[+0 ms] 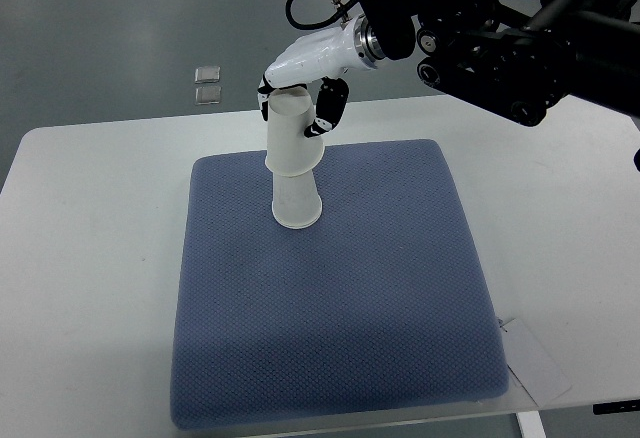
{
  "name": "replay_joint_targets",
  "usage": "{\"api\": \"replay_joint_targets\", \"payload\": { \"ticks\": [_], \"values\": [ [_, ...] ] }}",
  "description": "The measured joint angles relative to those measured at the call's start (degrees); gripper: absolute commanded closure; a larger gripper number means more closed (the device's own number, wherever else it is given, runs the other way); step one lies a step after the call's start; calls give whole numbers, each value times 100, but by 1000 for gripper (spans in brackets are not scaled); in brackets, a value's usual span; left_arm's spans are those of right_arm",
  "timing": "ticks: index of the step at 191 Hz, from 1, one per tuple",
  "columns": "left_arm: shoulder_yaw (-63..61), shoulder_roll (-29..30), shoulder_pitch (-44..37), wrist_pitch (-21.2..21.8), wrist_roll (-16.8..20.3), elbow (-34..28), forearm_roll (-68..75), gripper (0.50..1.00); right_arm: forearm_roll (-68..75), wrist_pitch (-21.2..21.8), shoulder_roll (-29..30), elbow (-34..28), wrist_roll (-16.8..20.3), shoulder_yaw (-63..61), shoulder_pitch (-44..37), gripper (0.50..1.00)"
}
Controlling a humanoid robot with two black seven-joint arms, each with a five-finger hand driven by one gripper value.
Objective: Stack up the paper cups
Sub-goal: 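Lower the held cup onto the cushion cup and release it, then open the right hand and lift it away from the stacked cups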
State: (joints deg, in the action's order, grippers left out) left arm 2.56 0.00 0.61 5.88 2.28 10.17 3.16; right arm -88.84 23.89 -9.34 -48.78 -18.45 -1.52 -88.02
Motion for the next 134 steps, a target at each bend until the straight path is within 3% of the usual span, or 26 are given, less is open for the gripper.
{"api": "replay_joint_targets", "payload": {
  "ticks": [134],
  "values": [
    [1, 0, -1, 2, 0, 0, 0, 500, -7, -24, 106, 10, 18, -2, 177, 893]
  ]
}}
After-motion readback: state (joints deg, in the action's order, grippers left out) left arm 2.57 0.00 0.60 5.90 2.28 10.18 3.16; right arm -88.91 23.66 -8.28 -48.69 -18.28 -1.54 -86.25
